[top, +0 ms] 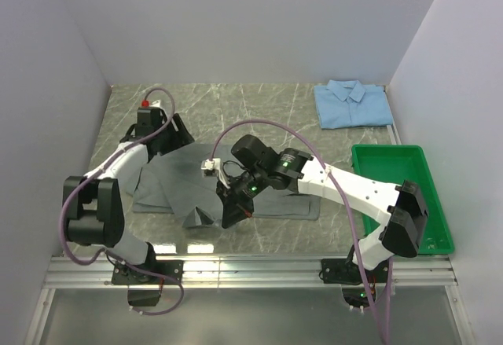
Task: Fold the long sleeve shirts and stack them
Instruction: Fold the shirt
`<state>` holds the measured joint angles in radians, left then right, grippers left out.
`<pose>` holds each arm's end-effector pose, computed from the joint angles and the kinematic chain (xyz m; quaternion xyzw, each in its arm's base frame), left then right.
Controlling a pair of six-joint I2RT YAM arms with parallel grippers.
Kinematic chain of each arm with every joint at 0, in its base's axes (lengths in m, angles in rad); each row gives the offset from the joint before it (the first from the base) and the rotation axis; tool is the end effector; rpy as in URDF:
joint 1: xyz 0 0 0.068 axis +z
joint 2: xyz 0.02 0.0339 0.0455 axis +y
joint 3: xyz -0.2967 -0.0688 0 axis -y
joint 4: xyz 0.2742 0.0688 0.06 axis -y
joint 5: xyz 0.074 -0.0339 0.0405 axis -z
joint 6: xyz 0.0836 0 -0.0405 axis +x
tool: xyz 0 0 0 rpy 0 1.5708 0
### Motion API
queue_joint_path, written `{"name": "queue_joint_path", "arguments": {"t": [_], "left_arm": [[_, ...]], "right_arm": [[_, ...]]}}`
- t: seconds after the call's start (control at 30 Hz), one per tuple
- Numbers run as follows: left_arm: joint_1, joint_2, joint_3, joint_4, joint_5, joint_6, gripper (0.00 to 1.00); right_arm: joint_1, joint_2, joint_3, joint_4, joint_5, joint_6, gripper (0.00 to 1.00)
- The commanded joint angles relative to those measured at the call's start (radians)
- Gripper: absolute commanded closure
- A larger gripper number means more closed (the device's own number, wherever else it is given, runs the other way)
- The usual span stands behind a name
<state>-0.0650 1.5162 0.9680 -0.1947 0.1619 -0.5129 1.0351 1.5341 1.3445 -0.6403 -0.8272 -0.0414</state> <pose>0.3827 -0.0384 0.2122 -0.1709 0.8970 -0.1852 0.3632 0.1400 0.3563 0.3209 -0.5625 0.6583 0.4874 0.1128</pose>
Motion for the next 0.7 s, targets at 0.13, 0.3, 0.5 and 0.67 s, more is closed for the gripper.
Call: {"name": "queue_joint_path", "arguments": {"t": [0.13,0.3,0.5,0.67], "left_arm": [[-0.016,0.203,0.055,0.000,0.172,0.014,0.28],[-0.038,0.280,0.084,-0.058,0.156,0.037,0.28],[-0.055,0.248,0.086,-0.084,0.073,0.048,0.27],[-0.055,0.204,0.089,-0.094,0.056,0.060,0.26]], "right_arm": [[-0.003,0.001,0.068,0.036,0.059,0.040,0.98],[-0.062,-0.020,0.033,0.122,0.137,0.129,0.97],[-0.254,-0.100,-0.117,0.278,0.218,0.366,0.96],[-0.411,-0.170,-0.244,0.367,0.318,0.483,0.96]]}}
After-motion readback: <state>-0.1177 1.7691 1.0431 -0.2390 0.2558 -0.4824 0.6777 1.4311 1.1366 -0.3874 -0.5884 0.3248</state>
